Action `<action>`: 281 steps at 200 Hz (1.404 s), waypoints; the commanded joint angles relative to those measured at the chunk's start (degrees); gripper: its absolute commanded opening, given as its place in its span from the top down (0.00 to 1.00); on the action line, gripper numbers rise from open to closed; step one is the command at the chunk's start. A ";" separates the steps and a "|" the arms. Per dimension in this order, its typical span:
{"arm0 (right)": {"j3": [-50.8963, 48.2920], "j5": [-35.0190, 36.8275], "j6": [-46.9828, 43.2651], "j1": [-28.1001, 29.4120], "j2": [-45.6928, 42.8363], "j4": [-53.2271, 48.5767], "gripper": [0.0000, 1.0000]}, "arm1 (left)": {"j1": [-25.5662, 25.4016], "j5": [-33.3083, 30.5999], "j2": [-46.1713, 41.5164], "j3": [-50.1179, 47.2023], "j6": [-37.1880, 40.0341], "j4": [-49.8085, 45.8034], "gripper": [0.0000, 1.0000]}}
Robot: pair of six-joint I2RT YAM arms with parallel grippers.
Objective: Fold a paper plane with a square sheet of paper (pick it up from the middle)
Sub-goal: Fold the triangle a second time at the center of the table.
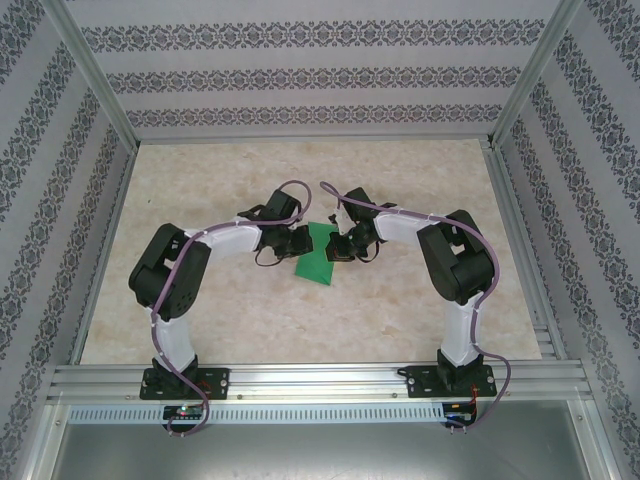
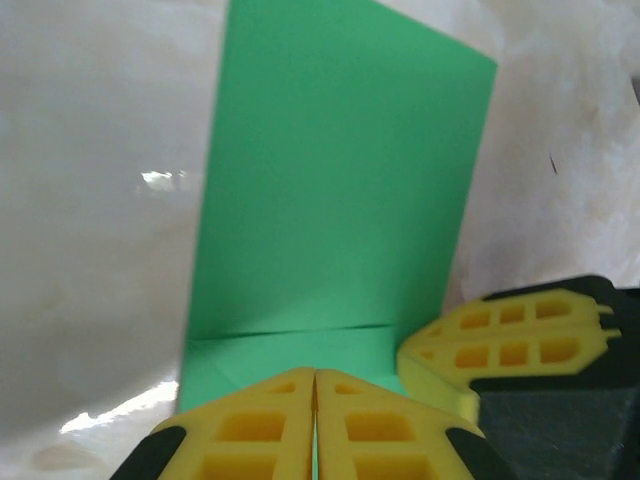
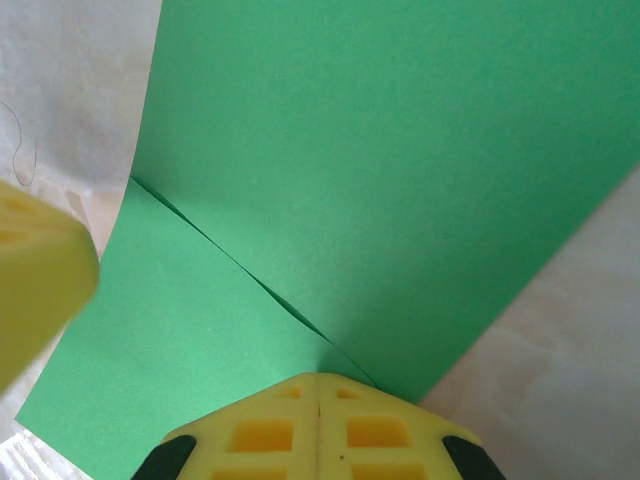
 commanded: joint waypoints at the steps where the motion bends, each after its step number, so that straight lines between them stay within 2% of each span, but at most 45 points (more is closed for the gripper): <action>1: -2.37 11.51 -1.65 -0.23 4.79 -4.95 0.97 | -0.09 1.60 1.73 0.18 0.30 0.76 0.92; 51: -1.60 6.64 -1.73 -0.15 3.36 -3.42 0.97 | -0.17 2.64 4.90 -0.74 -0.15 3.18 0.92; 89: -0.55 -0.46 -1.14 0.34 -2.24 -0.44 0.96 | -0.18 0.39 5.82 -3.25 -0.63 2.07 0.93; 118: -1.22 -3.05 3.25 1.48 -7.28 3.25 0.95 | -0.26 -1.78 5.25 -5.12 -1.52 0.96 0.94; 177: -7.20 2.65 10.86 7.03 -12.00 6.51 0.95 | -0.27 -2.62 5.19 -6.77 -2.86 1.27 0.96; 216: -6.21 4.64 10.84 9.02 -9.74 3.90 0.95 | -0.27 -4.00 5.53 -6.72 -4.06 0.37 1.00; 281: -2.99 4.47 12.12 10.02 -5.51 2.57 0.95 | -0.28 -4.63 6.00 -6.96 -5.75 0.17 1.00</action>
